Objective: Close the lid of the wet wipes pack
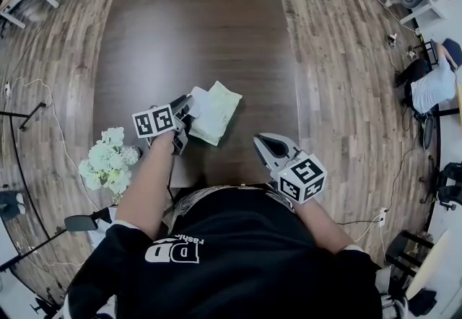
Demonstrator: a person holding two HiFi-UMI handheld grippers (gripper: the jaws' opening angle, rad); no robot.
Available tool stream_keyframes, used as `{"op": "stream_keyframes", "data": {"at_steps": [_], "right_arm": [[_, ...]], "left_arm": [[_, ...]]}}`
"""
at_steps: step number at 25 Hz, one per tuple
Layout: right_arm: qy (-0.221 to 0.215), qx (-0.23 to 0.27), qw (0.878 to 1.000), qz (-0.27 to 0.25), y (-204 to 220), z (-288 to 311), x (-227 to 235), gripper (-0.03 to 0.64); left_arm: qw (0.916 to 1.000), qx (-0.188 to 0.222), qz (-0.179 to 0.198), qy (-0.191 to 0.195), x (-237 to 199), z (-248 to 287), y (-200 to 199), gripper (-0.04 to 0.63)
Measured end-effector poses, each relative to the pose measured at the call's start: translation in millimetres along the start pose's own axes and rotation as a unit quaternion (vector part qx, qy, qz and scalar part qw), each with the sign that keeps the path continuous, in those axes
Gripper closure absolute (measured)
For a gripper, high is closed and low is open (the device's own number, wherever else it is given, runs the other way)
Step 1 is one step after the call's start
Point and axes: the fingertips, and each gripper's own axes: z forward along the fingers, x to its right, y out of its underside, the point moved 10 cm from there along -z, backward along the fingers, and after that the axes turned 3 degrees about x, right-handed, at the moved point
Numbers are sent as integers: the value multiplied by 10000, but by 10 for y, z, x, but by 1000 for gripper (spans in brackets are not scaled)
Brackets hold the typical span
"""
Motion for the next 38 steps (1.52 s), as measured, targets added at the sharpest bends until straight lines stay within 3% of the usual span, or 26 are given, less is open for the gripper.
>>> {"op": "stream_keyframes", "data": {"at_steps": [6,12,29,38], "right_arm": [[-72,47,10000,-22,40,-50,-9,612],[-130,89,9999,-68,57,-109,-16,612],[-235,270,9993,-134,69,-302,18,612],[-344,381,9986,-159,48,-386,2,612]], "left_arm": [[9997,141,131,156,193,-89,-70,492],[9982,169,525,231,424,-131,-115,508],[9904,-89,1376,-19,807,-156,-24,545],[9823,-248,1849,-175,953,-105,28,545]]}}
